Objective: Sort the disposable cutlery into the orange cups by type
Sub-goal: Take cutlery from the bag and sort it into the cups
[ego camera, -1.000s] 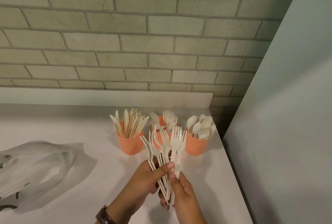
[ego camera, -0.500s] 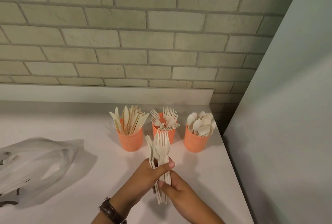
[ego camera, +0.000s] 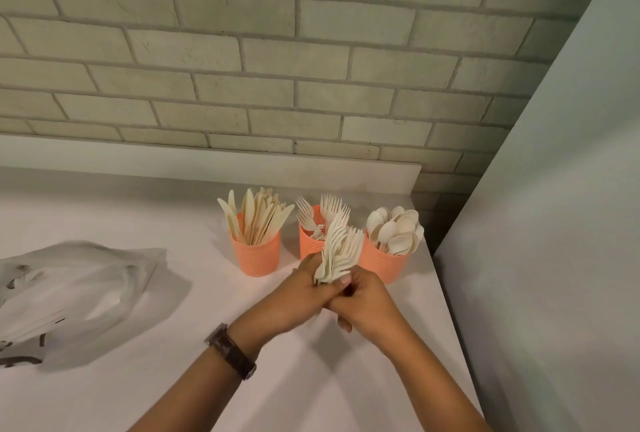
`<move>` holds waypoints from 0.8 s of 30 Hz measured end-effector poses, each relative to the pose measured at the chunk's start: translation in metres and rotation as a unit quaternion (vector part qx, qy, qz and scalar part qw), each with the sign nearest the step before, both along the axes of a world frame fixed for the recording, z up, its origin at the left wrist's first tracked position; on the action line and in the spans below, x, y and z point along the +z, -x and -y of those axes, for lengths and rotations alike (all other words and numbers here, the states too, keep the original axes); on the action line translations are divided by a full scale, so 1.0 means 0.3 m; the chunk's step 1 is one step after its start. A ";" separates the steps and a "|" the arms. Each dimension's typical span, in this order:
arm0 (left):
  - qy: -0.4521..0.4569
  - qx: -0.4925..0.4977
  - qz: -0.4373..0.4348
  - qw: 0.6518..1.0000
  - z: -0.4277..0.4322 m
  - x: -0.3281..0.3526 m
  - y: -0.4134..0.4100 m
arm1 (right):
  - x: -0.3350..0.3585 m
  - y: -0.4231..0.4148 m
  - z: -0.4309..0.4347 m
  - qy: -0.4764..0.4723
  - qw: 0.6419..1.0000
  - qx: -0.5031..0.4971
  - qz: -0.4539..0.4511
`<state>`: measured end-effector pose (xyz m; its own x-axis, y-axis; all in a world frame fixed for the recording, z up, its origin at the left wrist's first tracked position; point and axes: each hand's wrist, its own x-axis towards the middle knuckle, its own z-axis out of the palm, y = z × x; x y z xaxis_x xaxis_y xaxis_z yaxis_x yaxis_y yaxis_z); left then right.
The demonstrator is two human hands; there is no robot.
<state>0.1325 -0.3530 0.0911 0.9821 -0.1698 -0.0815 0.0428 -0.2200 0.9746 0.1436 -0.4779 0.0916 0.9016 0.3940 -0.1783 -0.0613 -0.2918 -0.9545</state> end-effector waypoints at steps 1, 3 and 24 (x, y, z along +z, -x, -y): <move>0.010 0.001 -0.002 1.000 -0.006 0.026 -0.017 | 0.023 -0.021 -0.005 0.008 1.000 0.007 0.020; 0.038 0.012 -0.013 0.999 -0.017 0.065 -0.059 | 0.062 -0.064 -0.015 0.024 0.998 0.010 0.050; 0.170 0.166 0.039 0.971 -0.285 0.172 -0.274 | 0.021 -0.562 -0.150 0.329 0.934 0.069 0.123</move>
